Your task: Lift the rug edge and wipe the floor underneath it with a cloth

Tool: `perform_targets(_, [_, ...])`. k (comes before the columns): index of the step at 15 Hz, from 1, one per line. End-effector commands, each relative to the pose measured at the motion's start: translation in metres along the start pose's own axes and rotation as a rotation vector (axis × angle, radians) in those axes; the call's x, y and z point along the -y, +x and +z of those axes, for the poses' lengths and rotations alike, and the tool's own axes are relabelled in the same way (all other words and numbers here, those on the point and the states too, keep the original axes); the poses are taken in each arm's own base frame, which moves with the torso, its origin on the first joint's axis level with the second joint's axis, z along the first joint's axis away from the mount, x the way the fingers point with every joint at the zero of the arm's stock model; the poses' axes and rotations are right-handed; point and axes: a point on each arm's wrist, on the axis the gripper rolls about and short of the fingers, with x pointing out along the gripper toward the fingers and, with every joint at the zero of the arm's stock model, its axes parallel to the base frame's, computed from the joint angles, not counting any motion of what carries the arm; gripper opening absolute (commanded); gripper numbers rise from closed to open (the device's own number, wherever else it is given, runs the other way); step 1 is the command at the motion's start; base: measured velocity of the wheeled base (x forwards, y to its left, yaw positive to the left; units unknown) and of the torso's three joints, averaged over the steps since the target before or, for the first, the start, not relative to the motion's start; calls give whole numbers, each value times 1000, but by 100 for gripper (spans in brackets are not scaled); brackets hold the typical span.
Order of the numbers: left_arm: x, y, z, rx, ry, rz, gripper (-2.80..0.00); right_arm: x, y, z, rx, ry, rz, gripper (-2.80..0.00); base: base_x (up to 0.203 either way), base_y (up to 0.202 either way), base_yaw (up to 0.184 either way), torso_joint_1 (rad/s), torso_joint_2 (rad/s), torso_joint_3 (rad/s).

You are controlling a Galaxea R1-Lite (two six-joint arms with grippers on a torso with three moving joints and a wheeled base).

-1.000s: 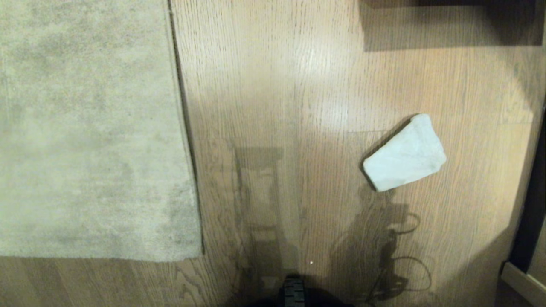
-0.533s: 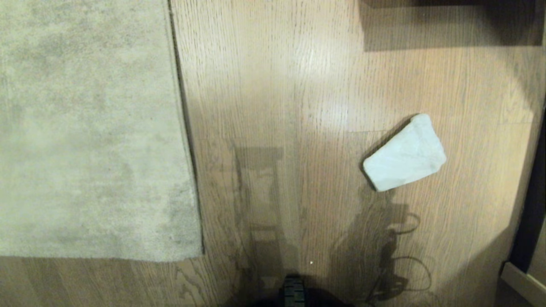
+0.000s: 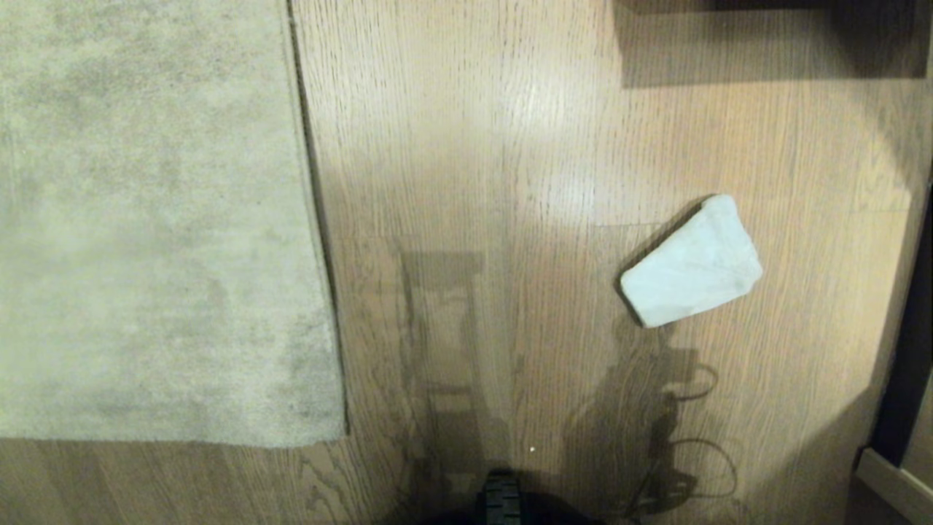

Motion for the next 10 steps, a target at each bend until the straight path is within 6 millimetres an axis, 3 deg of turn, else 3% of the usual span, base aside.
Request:
perform_targets(1, [0, 0, 0, -1, 0, 0, -280, 0, 0, 0, -2, -1, 0, -280, 0, 0, 0, -2, 2, 81])
perform_targets(10, [0, 0, 0, -1, 0, 0, -280, 0, 0, 0, -2, -1, 0, -280, 0, 0, 0, 3, 4, 185])
